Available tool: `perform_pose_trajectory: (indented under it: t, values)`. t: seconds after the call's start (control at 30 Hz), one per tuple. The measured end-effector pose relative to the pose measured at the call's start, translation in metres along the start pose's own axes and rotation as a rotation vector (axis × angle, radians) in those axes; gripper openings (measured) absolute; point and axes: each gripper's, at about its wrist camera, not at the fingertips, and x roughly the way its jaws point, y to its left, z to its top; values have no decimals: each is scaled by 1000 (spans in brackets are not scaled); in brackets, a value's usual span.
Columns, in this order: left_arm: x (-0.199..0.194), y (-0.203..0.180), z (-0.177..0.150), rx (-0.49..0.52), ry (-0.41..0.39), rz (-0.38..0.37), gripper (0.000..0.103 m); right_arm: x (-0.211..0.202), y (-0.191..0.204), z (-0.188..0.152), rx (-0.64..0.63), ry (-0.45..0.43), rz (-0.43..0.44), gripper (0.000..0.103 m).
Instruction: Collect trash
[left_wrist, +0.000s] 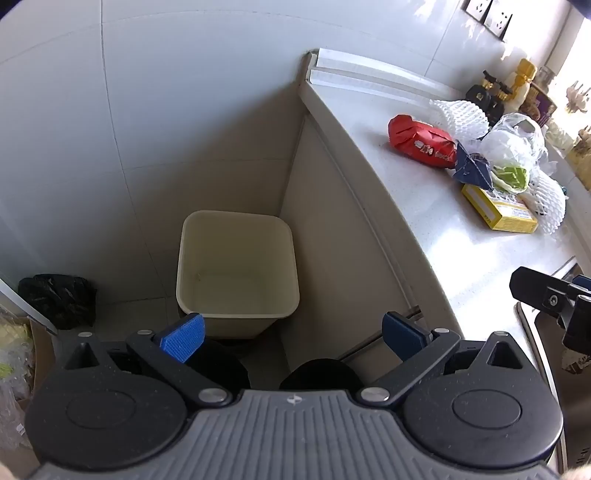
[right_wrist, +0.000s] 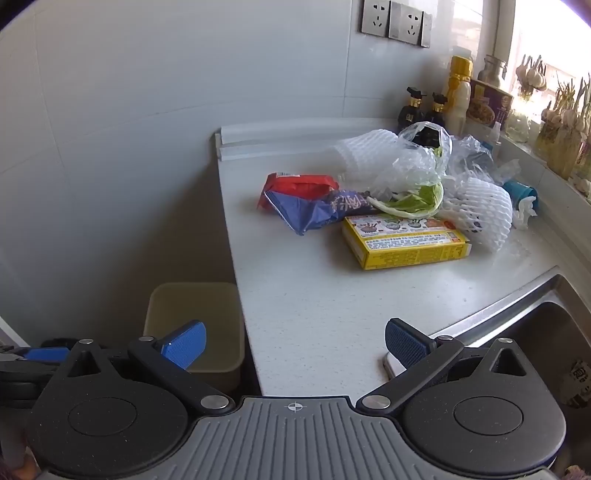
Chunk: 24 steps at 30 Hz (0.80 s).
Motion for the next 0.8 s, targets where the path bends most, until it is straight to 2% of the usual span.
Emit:
perform_pose_trajectory:
  t: [0.8]
  values:
    - [3,3,4,-15,5,-1,102,4,2,1,0,0,24,103]
